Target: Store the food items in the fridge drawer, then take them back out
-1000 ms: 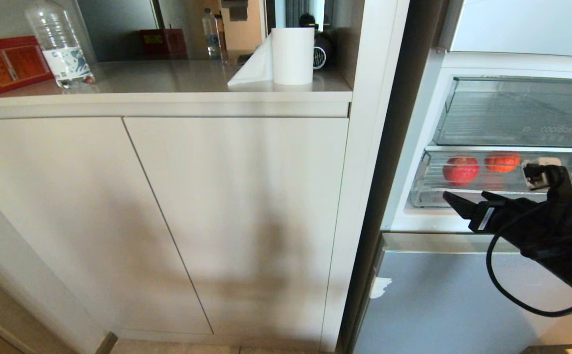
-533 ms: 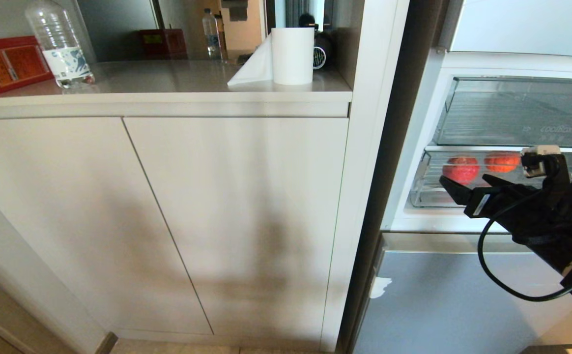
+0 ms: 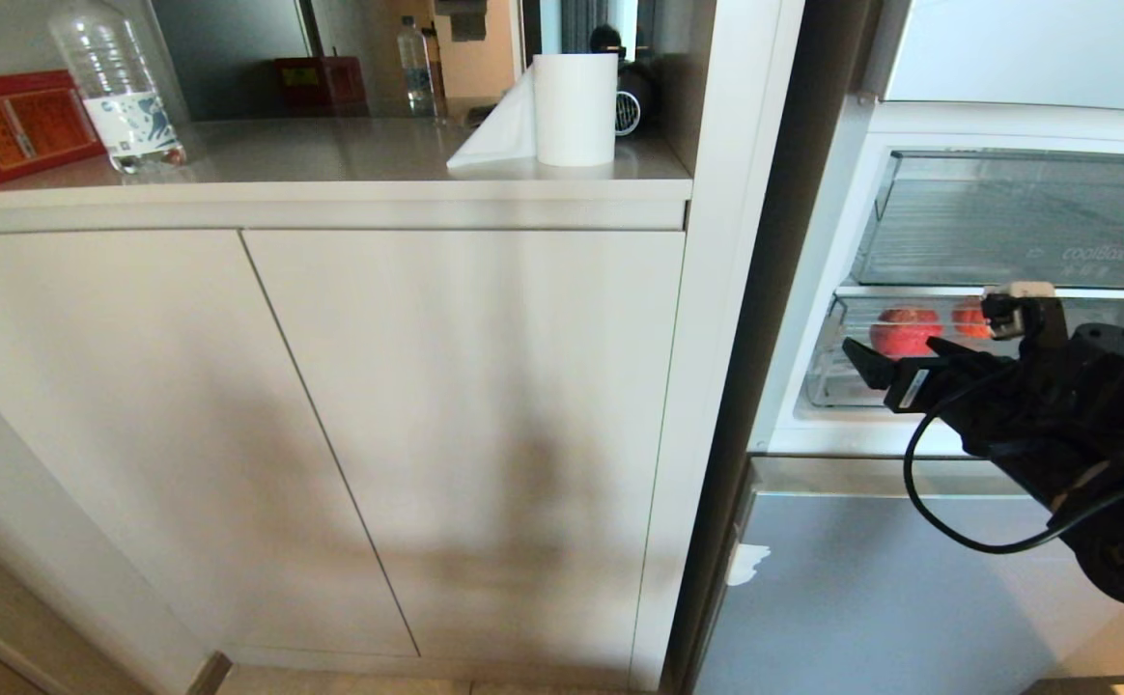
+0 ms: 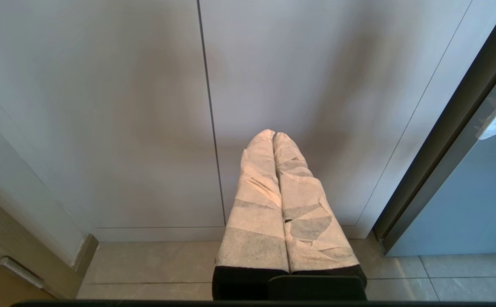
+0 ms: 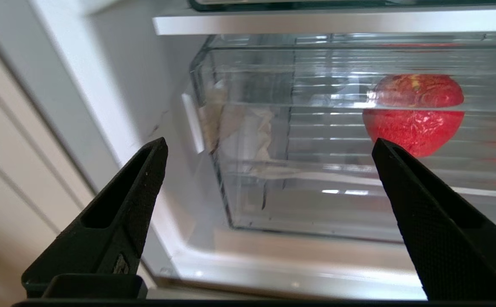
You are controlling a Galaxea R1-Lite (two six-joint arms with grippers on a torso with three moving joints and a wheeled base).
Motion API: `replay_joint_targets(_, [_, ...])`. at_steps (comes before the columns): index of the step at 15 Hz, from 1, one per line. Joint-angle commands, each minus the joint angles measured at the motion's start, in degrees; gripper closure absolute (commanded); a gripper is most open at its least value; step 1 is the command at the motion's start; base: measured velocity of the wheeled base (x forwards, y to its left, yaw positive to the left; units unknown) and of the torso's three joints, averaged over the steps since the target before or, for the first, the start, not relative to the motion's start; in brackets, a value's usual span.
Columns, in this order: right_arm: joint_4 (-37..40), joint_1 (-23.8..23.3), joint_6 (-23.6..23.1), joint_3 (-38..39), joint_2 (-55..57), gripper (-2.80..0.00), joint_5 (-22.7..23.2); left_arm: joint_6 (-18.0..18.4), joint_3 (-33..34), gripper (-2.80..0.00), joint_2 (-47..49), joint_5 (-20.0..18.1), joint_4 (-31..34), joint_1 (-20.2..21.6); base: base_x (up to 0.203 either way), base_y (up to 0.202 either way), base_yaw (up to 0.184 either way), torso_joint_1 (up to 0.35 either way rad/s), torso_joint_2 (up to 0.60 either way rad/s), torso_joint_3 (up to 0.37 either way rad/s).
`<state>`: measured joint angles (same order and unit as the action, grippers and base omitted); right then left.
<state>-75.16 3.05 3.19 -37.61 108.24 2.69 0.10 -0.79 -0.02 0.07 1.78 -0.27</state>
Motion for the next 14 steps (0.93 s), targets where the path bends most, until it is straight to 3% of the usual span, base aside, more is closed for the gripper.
replay_joint_targets(1, [-0.42, 0.37, 0.21, -1.9, 2.56, -2.8, -0.14, -0.01, 0.0, 0.0, 0.02, 0.01, -0.02, 0.0, 0.0, 0.0, 0.0, 0.0, 0.0, 0.0])
replay_joint_targets(14, [-0.34, 3.0, 0.15, -7.12, 6.02, -2.8, -3.31, -0.01, 0.0, 0.0, 0.02, 0.01, -0.02, 0.0, 0.0, 0.0, 0.0, 0.0, 0.0, 0.0])
